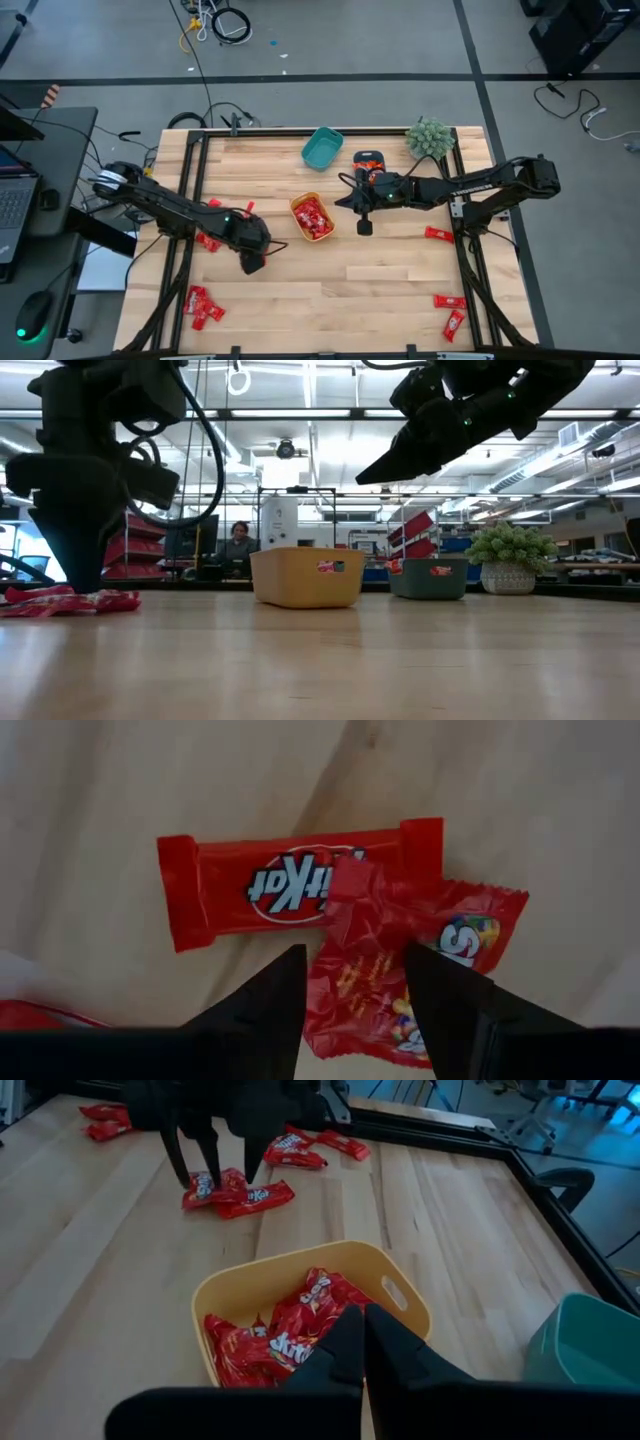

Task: Sort candy
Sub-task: Put the red candy into the yellow bin

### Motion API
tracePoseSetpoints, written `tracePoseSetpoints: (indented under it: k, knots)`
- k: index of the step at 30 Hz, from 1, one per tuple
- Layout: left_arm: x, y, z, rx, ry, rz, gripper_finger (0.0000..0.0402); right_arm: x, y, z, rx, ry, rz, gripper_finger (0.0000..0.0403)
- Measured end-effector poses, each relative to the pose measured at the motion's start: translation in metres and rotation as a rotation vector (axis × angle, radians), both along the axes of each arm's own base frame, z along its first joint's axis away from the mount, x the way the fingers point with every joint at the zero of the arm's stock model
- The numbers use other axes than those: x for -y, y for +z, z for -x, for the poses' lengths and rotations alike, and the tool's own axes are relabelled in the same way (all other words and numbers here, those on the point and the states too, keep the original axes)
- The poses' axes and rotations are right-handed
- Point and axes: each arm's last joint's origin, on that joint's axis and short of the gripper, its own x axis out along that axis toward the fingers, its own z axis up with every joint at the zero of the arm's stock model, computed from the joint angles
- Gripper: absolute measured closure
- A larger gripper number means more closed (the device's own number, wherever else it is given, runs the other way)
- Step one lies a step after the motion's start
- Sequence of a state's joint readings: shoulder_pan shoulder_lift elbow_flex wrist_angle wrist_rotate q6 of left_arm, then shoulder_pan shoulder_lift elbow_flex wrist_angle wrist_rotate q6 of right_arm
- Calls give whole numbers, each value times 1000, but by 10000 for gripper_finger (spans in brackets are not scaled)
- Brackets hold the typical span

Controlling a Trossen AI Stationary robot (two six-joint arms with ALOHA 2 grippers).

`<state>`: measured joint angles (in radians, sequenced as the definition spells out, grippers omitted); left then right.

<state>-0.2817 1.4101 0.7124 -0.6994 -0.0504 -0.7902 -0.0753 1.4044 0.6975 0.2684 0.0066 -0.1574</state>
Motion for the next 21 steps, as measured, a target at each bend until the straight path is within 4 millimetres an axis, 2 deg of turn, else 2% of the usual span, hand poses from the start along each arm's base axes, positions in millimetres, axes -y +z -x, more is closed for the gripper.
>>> tracePoseSetpoints:
  k: [5, 8, 11, 14, 16, 21]
  knots:
    - [-1, -4, -3, -1, 6, -27, 233, 0, 0, 0, 0, 0, 0, 403]
    - [0, -8, -6, 12, -4, -29, 250, 0, 0, 0, 0, 0, -1, 403]
    - [0, -15, -7, 26, -35, -17, 293, 0, 0, 0, 0, 0, -1, 403]
    - [1, -14, -7, 15, -56, 18, 357, 0, 0, 0, 0, 1, -1, 403]
    - [3, -7, -8, 15, -79, 49, 385, 0, 0, 0, -1, 1, -1, 403]
    - [6, 28, -20, 129, -143, 65, 387, 0, 0, 0, -1, 1, -1, 403]
